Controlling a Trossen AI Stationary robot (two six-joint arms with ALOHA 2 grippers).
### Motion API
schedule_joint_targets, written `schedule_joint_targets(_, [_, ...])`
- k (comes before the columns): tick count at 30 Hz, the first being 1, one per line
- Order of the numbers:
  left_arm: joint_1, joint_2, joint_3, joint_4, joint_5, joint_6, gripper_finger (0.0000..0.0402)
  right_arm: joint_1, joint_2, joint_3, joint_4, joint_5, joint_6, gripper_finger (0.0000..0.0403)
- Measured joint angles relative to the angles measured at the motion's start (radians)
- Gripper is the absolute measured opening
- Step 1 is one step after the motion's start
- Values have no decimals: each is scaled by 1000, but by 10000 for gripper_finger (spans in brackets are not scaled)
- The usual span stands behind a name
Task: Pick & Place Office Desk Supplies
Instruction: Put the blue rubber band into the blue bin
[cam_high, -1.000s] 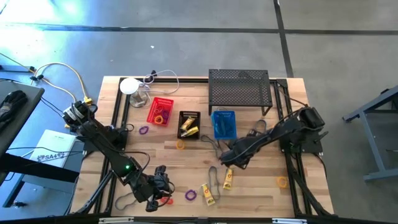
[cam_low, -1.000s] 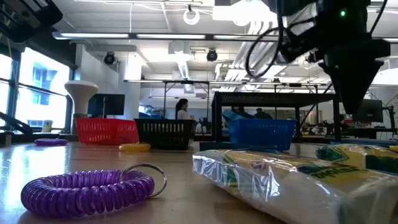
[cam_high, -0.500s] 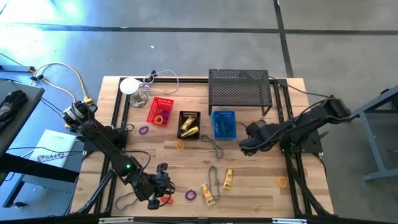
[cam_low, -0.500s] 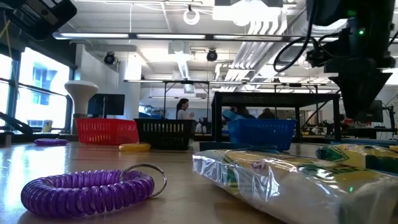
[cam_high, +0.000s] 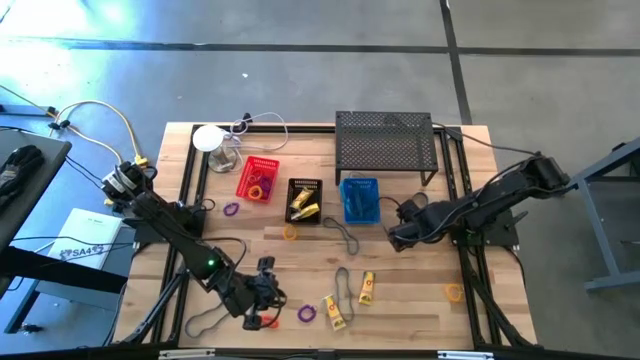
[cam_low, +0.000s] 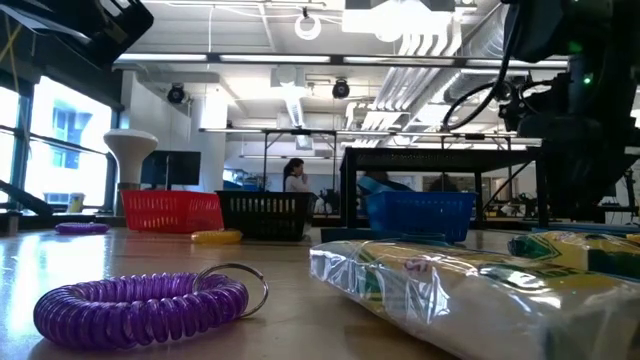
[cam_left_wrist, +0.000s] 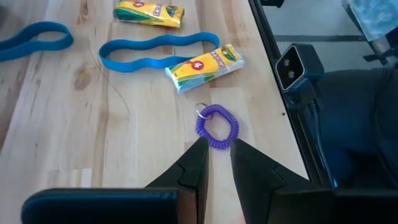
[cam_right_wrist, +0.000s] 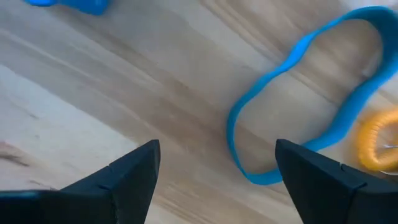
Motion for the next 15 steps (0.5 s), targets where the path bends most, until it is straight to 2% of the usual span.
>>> schedule_joint_targets(15, [31, 0, 0, 0, 0, 124, 65, 0, 0, -153, 173, 75, 80, 307])
